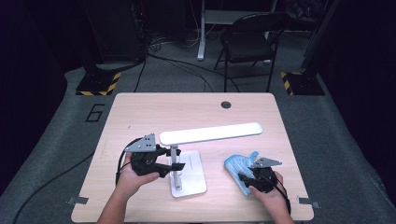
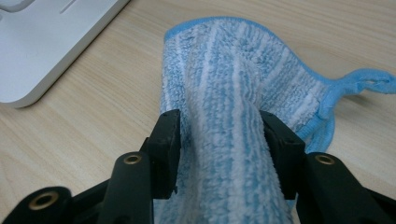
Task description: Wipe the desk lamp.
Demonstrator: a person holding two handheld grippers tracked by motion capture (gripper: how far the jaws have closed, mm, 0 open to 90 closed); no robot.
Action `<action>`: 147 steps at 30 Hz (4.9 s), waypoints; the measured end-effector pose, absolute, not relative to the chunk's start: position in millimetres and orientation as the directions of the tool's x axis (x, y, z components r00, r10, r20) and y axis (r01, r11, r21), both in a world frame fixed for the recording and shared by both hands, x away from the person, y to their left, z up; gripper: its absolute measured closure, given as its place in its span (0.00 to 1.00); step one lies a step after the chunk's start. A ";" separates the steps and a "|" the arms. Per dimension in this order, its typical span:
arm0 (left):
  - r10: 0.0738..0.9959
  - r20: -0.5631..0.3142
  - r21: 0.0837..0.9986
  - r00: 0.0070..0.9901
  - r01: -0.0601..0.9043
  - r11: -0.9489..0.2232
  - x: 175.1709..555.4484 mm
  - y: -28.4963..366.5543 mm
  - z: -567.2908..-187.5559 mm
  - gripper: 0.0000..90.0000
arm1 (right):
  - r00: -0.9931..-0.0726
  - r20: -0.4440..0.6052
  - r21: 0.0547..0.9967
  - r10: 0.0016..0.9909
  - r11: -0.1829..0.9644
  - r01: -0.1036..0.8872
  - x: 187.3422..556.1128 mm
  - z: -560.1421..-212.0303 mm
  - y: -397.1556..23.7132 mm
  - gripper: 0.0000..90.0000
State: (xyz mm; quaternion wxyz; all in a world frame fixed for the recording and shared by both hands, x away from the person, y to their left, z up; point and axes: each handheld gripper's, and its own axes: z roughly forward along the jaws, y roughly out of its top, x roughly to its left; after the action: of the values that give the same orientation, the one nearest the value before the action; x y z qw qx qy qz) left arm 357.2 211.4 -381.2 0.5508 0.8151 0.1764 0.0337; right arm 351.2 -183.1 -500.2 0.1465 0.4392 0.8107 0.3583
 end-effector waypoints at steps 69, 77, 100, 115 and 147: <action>0.316 -0.111 0.908 0.942 0.226 -0.353 353.7 218.0 -377.7 0.55 | -0.678 0.107 0.794 0.727 0.348 0.499 336.4 -487.4 -151.0 0.48; 0.320 -0.097 0.912 0.943 0.213 -0.352 351.3 212.3 -378.2 0.56 | -0.687 0.119 0.793 0.717 0.348 0.500 336.9 -487.7 -150.1 0.49; 0.263 -0.128 0.913 0.956 0.217 -0.345 351.6 205.7 -379.9 0.53 | -0.690 0.133 0.791 0.711 0.344 0.506 336.2 -488.8 -145.6 0.48; 0.315 -0.094 0.926 0.944 0.199 -0.322 344.7 187.6 -382.3 0.57 | -0.714 0.144 0.804 0.685 0.340 0.488 333.3 -485.8 -135.2 0.50; 0.301 -0.134 0.926 0.944 0.227 -0.302 347.8 177.6 -389.9 0.51 | -0.808 0.134 0.794 0.573 0.426 0.434 321.6 -494.7 -65.0 0.51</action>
State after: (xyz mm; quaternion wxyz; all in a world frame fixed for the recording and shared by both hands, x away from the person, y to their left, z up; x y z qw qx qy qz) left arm 347.8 177.6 -389.9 0.5677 0.8061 0.1638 0.0326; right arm 321.6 -65.0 -494.7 0.0785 0.2996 0.8407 0.4442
